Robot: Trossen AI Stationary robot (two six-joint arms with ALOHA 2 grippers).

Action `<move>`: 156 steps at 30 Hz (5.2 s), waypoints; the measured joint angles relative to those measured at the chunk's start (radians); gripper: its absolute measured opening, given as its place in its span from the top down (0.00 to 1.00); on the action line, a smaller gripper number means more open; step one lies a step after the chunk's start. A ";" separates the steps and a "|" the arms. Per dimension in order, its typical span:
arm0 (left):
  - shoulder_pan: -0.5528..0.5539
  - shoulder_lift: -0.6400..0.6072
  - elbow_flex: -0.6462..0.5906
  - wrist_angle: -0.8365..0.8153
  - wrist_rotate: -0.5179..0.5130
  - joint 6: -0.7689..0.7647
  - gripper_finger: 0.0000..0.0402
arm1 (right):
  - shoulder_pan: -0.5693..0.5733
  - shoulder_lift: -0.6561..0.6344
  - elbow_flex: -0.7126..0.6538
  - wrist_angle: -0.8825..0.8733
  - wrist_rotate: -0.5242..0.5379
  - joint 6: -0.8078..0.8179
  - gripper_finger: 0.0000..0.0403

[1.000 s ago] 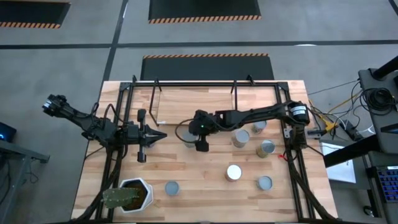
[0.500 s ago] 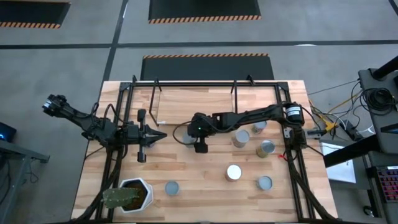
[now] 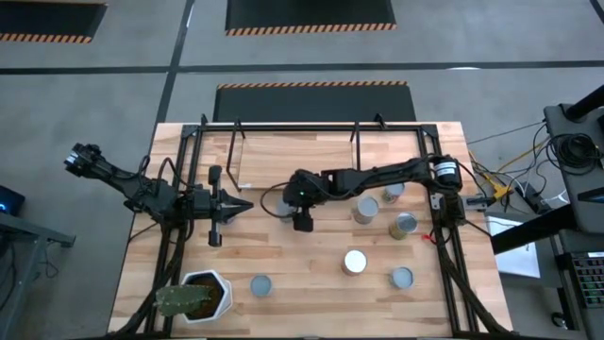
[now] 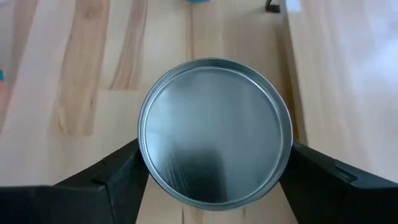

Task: Pick and place cans onto a shelf
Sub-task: Put the canned tomatoes on the shelf

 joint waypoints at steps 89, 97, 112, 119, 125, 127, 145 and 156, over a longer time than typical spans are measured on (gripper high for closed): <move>0.182 0.239 0.000 0.207 0.016 -0.269 1.00 | 0.287 -0.707 -0.807 0.609 0.277 -0.249 0.97; 0.323 0.287 0.120 0.022 0.110 -0.289 1.00 | 0.203 -0.799 -0.807 0.600 0.172 -0.328 0.97; 0.408 0.529 0.435 -0.557 0.107 -0.322 1.00 | 0.166 -0.870 -0.806 0.568 0.156 -0.331 0.97; 0.456 0.652 0.551 -0.742 0.104 -0.278 1.00 | 0.166 -0.944 -0.806 0.555 0.156 -0.372 0.97; 0.564 0.715 0.561 -0.750 0.104 -0.196 1.00 | 0.166 -0.954 -0.806 0.541 0.156 -0.398 0.97; 0.616 0.732 0.558 -0.750 0.116 -0.193 1.00 | 0.166 -0.953 -0.807 0.533 0.156 -0.401 0.97; 0.736 0.817 0.538 -0.771 0.225 -0.183 1.00 | 0.166 -0.947 -0.808 0.521 0.191 -0.409 0.97; 0.819 0.816 0.536 -0.901 0.032 -0.187 1.00 | 0.166 -0.946 -0.808 0.521 0.192 -0.409 0.97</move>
